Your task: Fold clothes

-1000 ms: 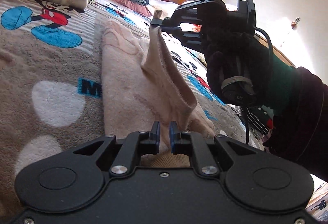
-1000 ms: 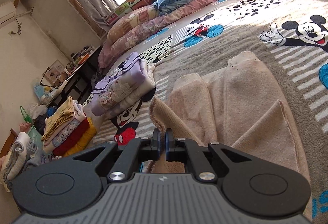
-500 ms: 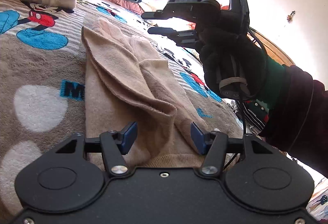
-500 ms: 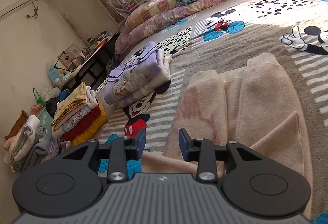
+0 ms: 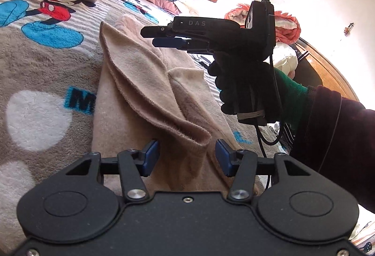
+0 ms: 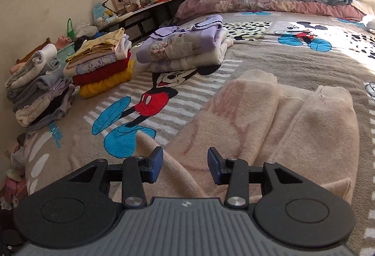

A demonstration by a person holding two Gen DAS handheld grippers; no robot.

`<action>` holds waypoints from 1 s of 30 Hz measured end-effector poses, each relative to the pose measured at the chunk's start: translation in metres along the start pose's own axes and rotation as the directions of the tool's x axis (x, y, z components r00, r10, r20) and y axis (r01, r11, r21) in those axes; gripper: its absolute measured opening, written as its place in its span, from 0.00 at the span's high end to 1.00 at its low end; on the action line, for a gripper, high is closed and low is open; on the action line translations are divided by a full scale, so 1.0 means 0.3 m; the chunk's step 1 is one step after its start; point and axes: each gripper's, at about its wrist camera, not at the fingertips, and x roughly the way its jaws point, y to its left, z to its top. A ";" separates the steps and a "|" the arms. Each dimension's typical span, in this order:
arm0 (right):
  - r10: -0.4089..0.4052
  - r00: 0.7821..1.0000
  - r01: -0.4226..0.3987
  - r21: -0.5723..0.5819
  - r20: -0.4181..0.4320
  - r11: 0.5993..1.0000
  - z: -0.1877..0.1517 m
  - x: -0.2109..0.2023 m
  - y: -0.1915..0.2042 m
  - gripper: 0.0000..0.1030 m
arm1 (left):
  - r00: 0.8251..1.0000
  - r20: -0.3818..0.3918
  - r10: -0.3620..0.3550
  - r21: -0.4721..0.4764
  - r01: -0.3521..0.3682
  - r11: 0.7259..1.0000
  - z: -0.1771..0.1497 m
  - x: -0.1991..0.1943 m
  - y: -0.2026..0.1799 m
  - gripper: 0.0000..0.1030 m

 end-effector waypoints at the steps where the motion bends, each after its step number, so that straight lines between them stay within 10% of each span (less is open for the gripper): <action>1: 0.020 1.000 -0.020 -0.003 -0.001 1.000 0.008 0.010 -0.008 0.57 | 1.000 -0.005 -0.004 -0.005 0.004 1.000 0.000 0.004 0.004 0.55; 6: 0.152 0.980 -0.151 0.015 -0.127 0.988 0.037 0.074 -0.063 0.56 | 1.000 -0.015 -0.004 -0.013 0.004 1.000 -0.001 0.008 0.009 0.55; 10: 0.282 0.918 -0.285 0.030 -0.280 0.958 0.032 0.105 -0.088 0.55 | 1.000 -0.021 -0.017 -0.036 0.016 0.999 0.006 0.008 0.023 0.55; 15: 0.275 0.874 -0.338 -0.095 -0.400 0.936 0.052 0.101 -0.049 0.57 | 1.000 -0.018 -0.023 -0.040 0.022 0.999 0.025 0.025 0.036 0.56; 17: 0.246 0.859 -0.347 -0.159 -0.449 0.924 0.064 0.105 -0.029 0.60 | 0.999 -0.025 -0.026 -0.030 0.025 0.999 0.025 0.036 0.031 0.71; 25: 0.170 0.844 -0.331 -0.245 -0.509 0.911 0.082 0.046 -0.040 0.83 | 1.000 -0.019 -0.024 -0.051 0.023 0.998 0.029 0.028 0.050 0.91; 30: 0.165 0.880 -0.268 -0.178 -0.446 0.947 0.084 -0.003 -0.114 0.83 | 1.000 -0.009 -0.010 -0.100 0.009 0.995 0.023 0.005 0.083 0.92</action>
